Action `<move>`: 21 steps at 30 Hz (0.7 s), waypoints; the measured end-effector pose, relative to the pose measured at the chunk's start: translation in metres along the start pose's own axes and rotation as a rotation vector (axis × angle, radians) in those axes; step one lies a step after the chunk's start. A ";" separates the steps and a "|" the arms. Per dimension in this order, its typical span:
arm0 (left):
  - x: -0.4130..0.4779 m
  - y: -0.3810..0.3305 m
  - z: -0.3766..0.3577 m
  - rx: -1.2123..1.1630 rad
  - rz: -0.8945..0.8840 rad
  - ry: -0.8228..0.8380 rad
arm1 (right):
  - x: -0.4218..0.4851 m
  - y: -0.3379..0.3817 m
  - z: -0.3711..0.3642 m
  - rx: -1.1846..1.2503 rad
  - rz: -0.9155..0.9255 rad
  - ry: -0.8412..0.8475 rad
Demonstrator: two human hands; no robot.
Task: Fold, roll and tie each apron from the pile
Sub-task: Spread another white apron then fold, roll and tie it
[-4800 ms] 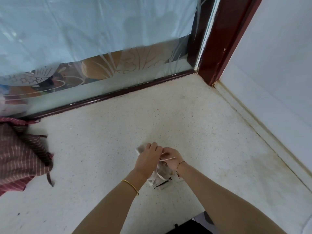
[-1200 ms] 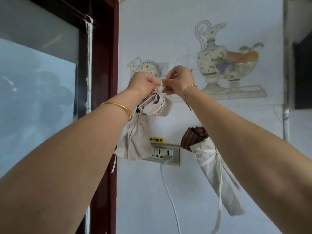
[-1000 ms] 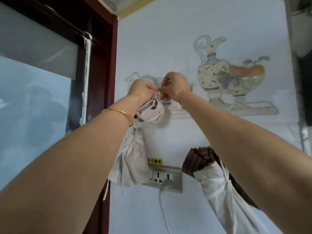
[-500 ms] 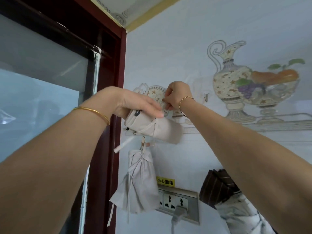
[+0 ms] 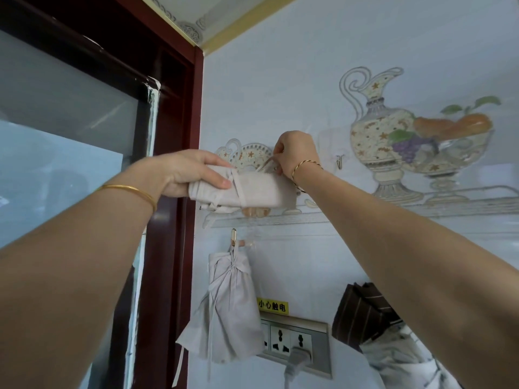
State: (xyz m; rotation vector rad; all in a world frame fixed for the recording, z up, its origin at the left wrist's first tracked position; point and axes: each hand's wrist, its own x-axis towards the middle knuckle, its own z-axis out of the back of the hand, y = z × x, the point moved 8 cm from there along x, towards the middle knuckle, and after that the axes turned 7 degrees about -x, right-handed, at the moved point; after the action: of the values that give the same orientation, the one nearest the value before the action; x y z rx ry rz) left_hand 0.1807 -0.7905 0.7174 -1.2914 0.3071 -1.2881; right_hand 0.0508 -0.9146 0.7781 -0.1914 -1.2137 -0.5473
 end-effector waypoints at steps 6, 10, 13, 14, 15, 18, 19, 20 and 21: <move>0.006 0.033 -0.004 -0.244 0.028 0.031 | -0.005 0.009 -0.002 -0.171 0.047 -0.029; 0.005 0.049 -0.018 -0.288 0.067 0.066 | -0.008 0.005 -0.008 -0.144 0.021 0.020; 0.004 0.061 -0.026 -0.293 0.092 0.072 | -0.017 0.003 -0.011 -0.103 0.003 0.073; 0.003 0.065 -0.029 -0.300 0.096 0.074 | -0.022 0.001 -0.011 -0.085 -0.001 0.086; 0.003 0.069 -0.032 -0.315 0.101 0.079 | -0.027 0.000 -0.011 -0.062 -0.006 0.086; -0.003 0.075 -0.043 -0.372 0.100 0.097 | -0.044 -0.004 -0.008 0.035 -0.043 0.039; -0.004 0.076 -0.046 -0.386 0.099 0.090 | -0.049 -0.005 -0.007 0.078 -0.063 0.025; -0.007 0.078 -0.048 -0.404 0.102 0.084 | -0.055 -0.006 -0.005 0.113 -0.077 0.011; -0.009 0.080 -0.050 -0.422 0.105 0.084 | -0.060 -0.007 -0.003 0.133 -0.085 -0.003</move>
State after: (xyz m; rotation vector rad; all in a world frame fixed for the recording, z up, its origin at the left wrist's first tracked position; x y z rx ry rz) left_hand 0.1802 -0.8286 0.6308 -1.5514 0.7276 -1.2281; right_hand 0.0354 -0.9036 0.7211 -0.0277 -1.2604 -0.5374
